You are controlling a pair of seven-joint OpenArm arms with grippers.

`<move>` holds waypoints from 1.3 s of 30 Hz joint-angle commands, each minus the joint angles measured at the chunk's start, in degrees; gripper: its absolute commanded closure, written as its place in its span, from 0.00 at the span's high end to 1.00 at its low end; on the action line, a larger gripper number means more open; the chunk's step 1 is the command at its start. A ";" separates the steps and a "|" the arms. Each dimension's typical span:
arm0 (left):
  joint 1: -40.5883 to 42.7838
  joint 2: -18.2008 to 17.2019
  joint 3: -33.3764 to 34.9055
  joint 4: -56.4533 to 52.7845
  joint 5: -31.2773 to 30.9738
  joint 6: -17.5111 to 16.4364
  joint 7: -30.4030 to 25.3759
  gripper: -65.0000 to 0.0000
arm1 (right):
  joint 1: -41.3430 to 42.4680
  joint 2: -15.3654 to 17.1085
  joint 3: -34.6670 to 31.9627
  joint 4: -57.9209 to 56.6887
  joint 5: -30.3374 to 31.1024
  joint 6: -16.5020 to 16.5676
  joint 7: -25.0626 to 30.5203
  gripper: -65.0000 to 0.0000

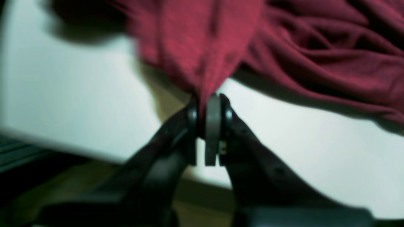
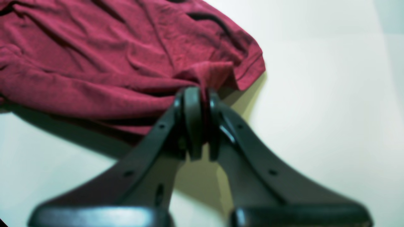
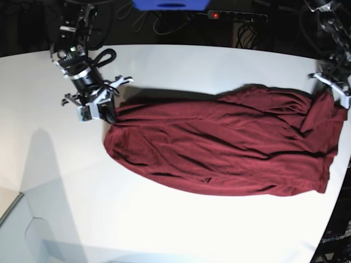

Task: Layout the t-shirt on the table in an organized manner, then fold the t-shirt properly
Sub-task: 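Pull the shirt edge with the left gripper to stretch it taut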

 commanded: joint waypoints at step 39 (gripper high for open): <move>-3.43 -12.69 -12.62 -2.05 -4.37 -6.01 12.04 0.00 | 1.68 -0.11 -0.17 0.91 1.17 0.07 1.71 0.00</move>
